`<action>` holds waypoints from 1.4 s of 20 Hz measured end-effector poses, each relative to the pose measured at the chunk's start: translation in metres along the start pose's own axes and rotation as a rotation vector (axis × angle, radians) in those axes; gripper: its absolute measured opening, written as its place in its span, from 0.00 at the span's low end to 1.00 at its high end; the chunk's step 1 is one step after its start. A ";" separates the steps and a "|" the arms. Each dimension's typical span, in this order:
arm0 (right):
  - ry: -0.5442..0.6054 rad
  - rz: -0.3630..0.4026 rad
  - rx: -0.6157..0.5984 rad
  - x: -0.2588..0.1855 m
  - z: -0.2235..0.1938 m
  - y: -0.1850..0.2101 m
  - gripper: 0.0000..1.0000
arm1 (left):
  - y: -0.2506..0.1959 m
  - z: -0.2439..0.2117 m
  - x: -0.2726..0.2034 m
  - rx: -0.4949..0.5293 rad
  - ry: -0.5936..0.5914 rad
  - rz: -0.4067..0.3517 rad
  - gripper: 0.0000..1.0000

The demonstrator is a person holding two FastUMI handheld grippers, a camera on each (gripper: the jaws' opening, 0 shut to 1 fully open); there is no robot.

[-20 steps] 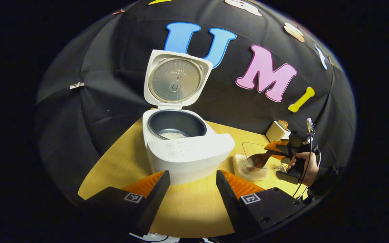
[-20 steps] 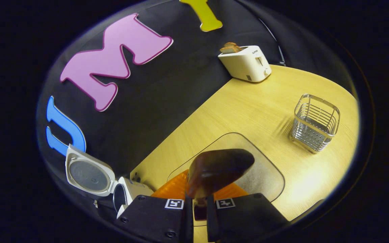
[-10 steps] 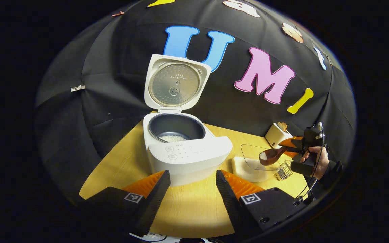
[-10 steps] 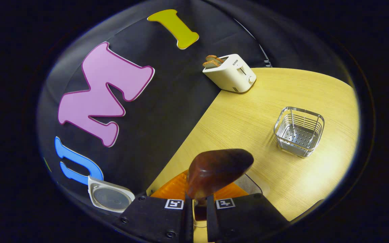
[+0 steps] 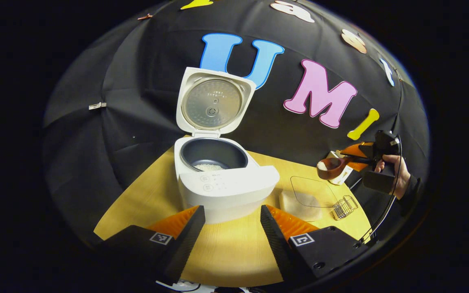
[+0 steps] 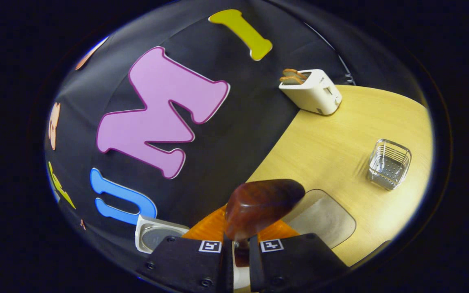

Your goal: Close the left gripper, press the button to open the rice cooker; take a wooden spoon from the chopstick holder with the right hand, scoop a spoonful of rice and pour it into the rice cooker, then put the wooden spoon back into the chopstick holder.

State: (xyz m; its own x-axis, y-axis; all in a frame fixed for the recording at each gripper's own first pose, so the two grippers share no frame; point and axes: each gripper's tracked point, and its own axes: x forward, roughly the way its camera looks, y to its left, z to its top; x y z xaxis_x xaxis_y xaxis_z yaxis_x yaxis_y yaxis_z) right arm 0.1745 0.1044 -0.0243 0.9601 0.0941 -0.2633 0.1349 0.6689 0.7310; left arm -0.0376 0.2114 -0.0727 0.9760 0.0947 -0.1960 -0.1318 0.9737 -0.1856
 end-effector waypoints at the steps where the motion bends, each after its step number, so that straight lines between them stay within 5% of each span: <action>1: 0.015 0.020 -0.002 0.003 -0.005 0.012 0.20 | 0.004 0.000 -0.001 -0.005 -0.006 0.007 0.89; 20: 0.294 0.262 -0.132 0.078 -0.171 0.179 0.20 | 0.075 0.006 -0.017 -0.090 -0.019 0.157 0.89; 28: 0.278 0.343 -0.457 0.105 -0.237 0.221 0.19 | 0.115 0.005 -0.016 -0.128 -0.023 0.210 0.89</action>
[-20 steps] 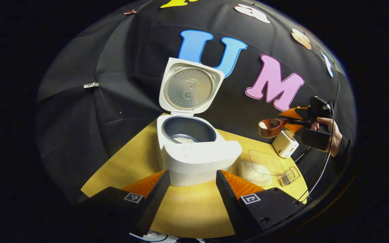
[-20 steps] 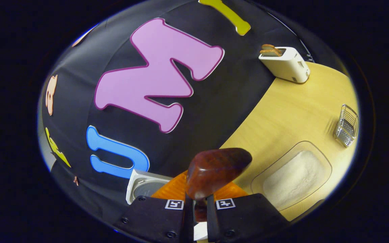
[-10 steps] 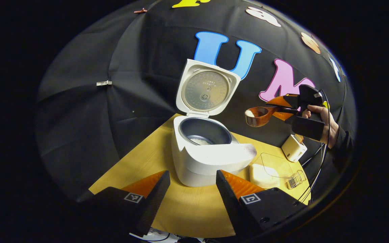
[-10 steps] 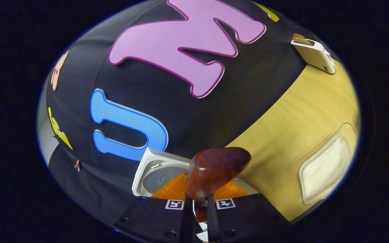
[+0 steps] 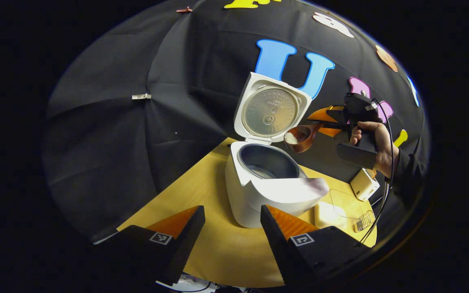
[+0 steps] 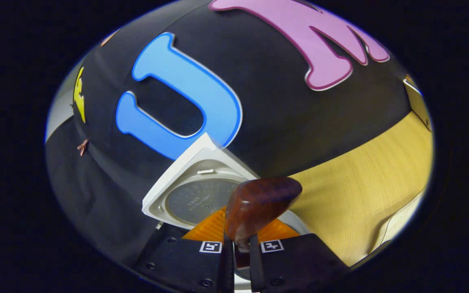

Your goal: Close the left gripper, press the button to open the rice cooker; take a wooden spoon from the chopstick holder with the right hand, scoop a spoonful of rice and pour it into the rice cooker, then put the wooden spoon back into the chopstick holder.

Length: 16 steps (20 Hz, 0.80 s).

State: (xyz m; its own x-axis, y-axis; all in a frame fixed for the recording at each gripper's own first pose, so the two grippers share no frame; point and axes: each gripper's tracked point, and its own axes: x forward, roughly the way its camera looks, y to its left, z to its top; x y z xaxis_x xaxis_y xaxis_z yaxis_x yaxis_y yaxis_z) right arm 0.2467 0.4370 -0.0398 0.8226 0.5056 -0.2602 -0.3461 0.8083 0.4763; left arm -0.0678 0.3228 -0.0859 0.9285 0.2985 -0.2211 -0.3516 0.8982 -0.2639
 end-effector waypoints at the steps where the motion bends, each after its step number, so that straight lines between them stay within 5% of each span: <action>1: 0.002 -0.006 -0.030 0.006 -0.005 0.000 0.19 | 0.003 0.000 0.002 -0.002 0.000 0.004 0.89; 5: -0.005 -0.051 -0.148 0.024 -0.025 -0.009 0.19 | 0.011 0.003 0.006 0.005 -0.004 0.004 0.89; 16: -0.025 0.005 -0.667 0.034 -0.072 0.014 0.19 | 0.022 0.000 0.013 -0.004 -0.005 0.009 0.89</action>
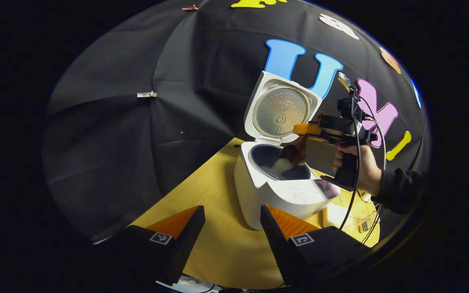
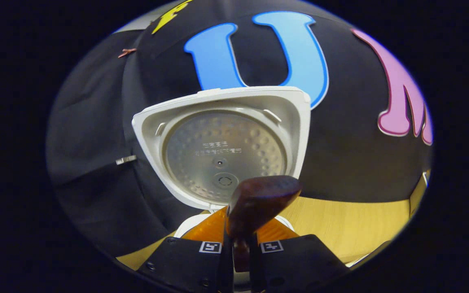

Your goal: Close the left gripper, press the button to open the rice cooker; take a wooden spoon from the chopstick holder with the right hand, scoop a spoonful of rice and pour it into the rice cooker, then put the wooden spoon back into the chopstick holder.

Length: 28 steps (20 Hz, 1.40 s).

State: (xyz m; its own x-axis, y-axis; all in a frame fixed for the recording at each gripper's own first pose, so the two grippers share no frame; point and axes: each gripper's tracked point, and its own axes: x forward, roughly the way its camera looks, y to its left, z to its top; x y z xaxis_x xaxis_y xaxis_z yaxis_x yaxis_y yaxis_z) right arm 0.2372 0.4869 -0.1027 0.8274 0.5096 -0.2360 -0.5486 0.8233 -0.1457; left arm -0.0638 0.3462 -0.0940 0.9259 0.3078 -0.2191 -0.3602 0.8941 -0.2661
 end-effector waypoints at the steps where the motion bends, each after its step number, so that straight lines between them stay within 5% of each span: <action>1: -0.003 0.010 -0.032 -0.001 0.001 0.005 0.19 | 0.000 0.000 -0.002 -0.003 -0.006 0.000 0.89; 9: -0.056 0.088 -0.278 -0.012 0.011 0.043 0.19 | 0.004 0.002 -0.006 0.006 -0.038 0.003 0.89; 18: -0.067 0.058 -0.093 -0.038 0.045 0.016 0.19 | -0.018 0.012 -0.006 0.026 -0.064 -0.022 0.89; 28: -0.140 0.022 0.127 -0.116 0.094 -0.077 0.19 | -0.089 0.030 -0.031 0.025 -0.115 -0.010 0.89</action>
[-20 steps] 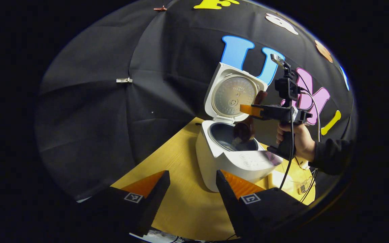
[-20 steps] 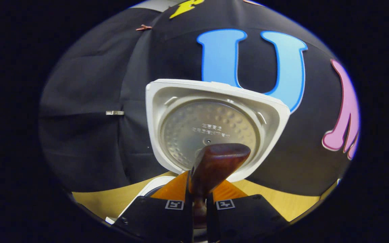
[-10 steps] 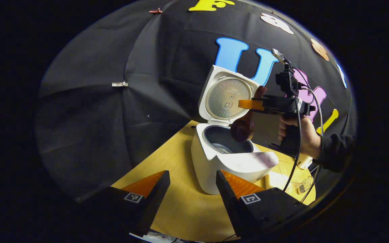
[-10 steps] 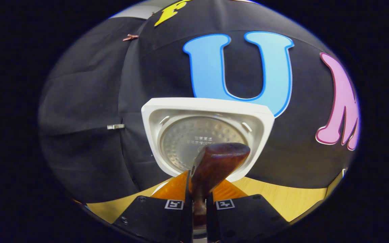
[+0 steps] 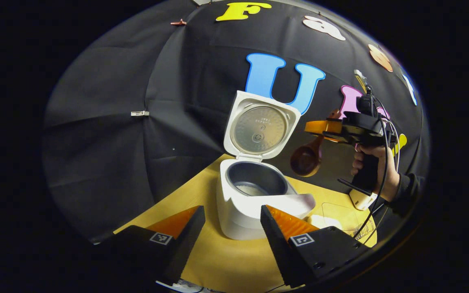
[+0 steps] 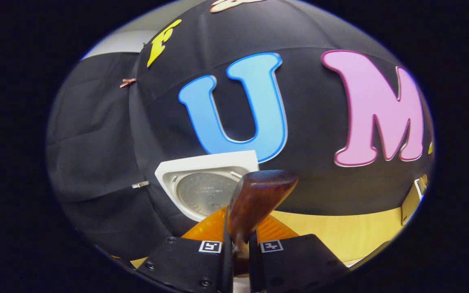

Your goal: Close the left gripper, press the button to open the rice cooker; take a wooden spoon from the chopstick holder with the right hand, scoop a spoonful of rice and pour it into the rice cooker, then put the wooden spoon back into the chopstick holder.

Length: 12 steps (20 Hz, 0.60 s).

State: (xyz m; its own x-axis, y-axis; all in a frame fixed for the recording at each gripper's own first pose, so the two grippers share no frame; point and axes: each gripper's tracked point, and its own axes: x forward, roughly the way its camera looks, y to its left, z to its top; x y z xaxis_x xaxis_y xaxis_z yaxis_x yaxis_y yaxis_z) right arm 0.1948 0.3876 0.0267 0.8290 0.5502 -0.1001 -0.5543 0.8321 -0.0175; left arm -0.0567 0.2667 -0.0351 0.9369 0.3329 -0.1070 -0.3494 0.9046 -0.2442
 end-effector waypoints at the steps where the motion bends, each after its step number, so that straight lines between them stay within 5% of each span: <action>1: -0.009 -0.014 0.021 -0.010 0.007 -0.013 0.19 | -0.010 0.001 -0.003 0.005 -0.002 -0.008 0.89; 12: -0.058 -0.265 0.115 -0.118 0.037 -0.199 0.19 | -0.119 0.004 0.000 0.104 0.005 -0.143 0.89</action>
State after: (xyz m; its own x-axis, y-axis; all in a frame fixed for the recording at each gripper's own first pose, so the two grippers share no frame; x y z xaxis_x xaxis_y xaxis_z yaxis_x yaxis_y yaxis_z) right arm 0.2102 0.1594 0.0790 0.9484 0.3129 -0.0501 -0.3087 0.9480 0.0778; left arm -0.0149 0.1601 -0.0018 0.9766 0.1980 -0.0835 -0.2091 0.9652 -0.1568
